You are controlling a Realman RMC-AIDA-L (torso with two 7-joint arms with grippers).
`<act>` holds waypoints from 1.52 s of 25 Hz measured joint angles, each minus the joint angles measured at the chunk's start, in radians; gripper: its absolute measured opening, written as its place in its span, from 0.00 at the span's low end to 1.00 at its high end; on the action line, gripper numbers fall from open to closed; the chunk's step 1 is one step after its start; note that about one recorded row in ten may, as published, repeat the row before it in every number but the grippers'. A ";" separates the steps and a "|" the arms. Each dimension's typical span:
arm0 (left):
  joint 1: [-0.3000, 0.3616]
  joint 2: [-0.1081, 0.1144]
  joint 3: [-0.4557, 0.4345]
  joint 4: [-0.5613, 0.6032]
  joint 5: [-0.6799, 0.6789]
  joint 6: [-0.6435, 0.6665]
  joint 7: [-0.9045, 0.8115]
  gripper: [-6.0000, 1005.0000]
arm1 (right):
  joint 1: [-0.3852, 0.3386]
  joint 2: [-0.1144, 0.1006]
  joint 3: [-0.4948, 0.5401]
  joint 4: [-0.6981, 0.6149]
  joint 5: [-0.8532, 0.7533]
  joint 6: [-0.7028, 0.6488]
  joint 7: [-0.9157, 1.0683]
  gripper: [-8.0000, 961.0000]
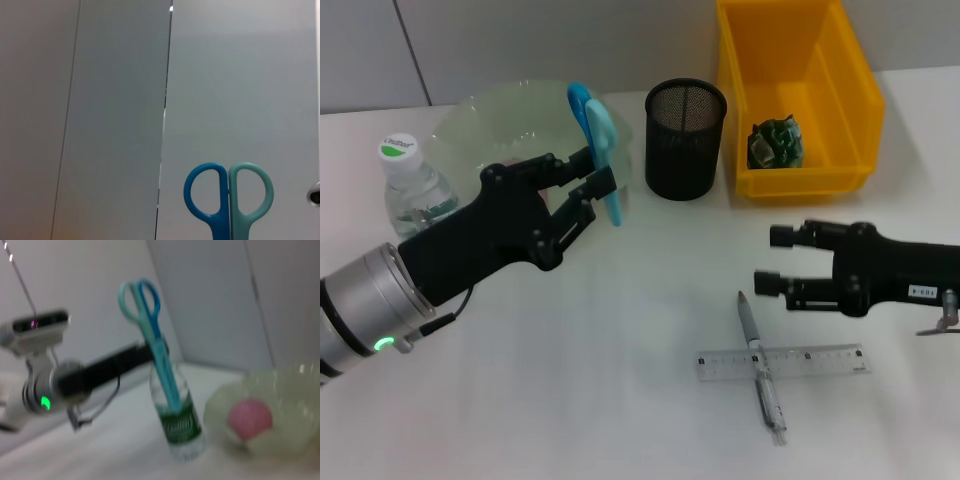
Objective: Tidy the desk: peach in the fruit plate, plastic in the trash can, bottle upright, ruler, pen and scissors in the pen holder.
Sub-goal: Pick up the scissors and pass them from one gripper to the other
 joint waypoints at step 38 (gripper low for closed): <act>-0.086 0.000 -0.595 -0.604 0.009 -0.337 0.838 0.20 | 0.208 0.010 0.002 0.469 0.397 0.184 -0.557 0.84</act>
